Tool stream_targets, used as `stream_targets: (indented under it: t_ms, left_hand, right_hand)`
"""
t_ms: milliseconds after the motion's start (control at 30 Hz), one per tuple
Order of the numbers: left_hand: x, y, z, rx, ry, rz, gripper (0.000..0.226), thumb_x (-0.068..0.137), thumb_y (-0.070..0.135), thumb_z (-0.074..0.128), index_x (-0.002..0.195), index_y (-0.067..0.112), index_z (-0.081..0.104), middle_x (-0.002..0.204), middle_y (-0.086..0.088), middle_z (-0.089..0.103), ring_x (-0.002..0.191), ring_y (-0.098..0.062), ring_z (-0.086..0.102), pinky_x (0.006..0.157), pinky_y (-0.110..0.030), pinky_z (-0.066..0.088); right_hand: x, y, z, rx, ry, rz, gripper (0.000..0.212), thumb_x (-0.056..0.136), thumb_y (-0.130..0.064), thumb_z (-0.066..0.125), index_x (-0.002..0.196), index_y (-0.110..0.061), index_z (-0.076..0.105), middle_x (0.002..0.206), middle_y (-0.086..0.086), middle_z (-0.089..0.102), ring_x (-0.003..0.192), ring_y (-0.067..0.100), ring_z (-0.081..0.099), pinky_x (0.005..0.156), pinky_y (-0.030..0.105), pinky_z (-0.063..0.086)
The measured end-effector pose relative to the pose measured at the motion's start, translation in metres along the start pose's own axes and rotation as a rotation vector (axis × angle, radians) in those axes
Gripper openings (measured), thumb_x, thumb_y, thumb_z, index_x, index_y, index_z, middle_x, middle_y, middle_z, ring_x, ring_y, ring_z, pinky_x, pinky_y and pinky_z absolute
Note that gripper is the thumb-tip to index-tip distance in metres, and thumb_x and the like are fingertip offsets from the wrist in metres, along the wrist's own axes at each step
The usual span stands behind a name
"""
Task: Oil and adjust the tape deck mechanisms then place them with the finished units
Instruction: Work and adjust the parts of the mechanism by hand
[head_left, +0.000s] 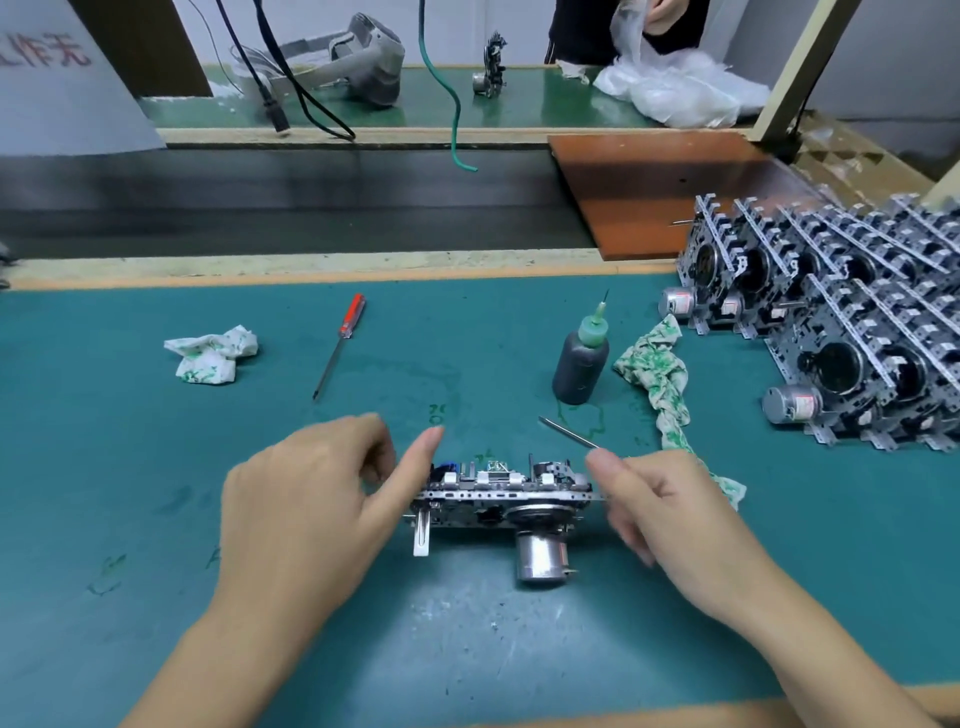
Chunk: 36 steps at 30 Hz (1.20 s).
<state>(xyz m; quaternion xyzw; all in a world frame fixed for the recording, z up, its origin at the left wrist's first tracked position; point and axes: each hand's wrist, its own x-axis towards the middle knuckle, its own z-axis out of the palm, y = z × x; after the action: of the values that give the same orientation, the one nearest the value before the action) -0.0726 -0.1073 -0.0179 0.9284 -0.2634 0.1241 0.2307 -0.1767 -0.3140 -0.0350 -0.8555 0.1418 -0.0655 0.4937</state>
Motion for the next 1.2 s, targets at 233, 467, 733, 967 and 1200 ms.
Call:
stream_targets:
  t_ms: [233,467,733,967,1200]
  left_hand:
    - [0.013,0.017,0.003,-0.459,-0.063,0.252,0.027,0.083,0.05,0.055,0.089,0.027,0.07,0.089,0.016,0.061,0.092,-0.004,0.053,0.085,-0.016,0.038]
    - [0.021,0.029,0.013,-0.509,-0.312,0.403,0.027,0.085,0.049,0.055,0.094,0.031,0.074,0.095,0.02,0.062,0.094,-0.003,0.055,0.082,-0.029,0.045]
    - [0.02,0.028,0.017,-0.536,-0.267,0.397,0.027,0.084,0.046,0.057,0.087,0.027,0.076,0.092,0.022,0.063,0.092,-0.003,0.054,0.079,-0.025,0.044]
    - [0.019,0.029,0.019,-0.536,-0.248,0.389,0.027,0.084,0.044,0.058,0.088,0.026,0.077,0.09,0.021,0.064,0.093,-0.006,0.054,0.079,-0.027,0.045]
    - [0.019,0.029,0.018,-0.514,-0.238,0.387,0.023,0.084,0.045,0.057,0.089,0.033,0.076,0.1,0.022,0.061,0.101,-0.007,0.051,0.081,-0.025,0.042]
  right_hand:
    - [0.006,0.011,-0.002,0.013,-0.115,-0.138,0.038,0.06,-0.054,0.072,0.095,-0.043,0.061,0.097,-0.018,0.063,0.095,0.006,0.06,0.082,0.017,0.044]
    - [0.008,0.012,0.004,0.239,-0.138,-0.133,0.035,0.062,-0.038,0.077,0.095,-0.034,0.066,0.094,-0.006,0.07,0.09,0.01,0.065,0.086,0.019,0.048]
    - [0.009,0.014,0.01,0.35,-0.152,-0.093,0.024,0.066,-0.016,0.077,0.089,-0.021,0.071,0.091,0.0,0.071,0.087,0.013,0.065,0.083,0.02,0.047]
    - [0.007,0.011,0.01,0.396,-0.133,-0.122,0.04,0.067,-0.015,0.078,0.103,-0.032,0.067,0.1,-0.003,0.071,0.095,0.013,0.066,0.085,0.017,0.047]
    - [0.008,0.012,0.011,0.452,-0.168,-0.087,0.037,0.066,-0.02,0.078,0.099,-0.034,0.069,0.098,-0.007,0.072,0.093,0.009,0.066,0.084,0.014,0.046]
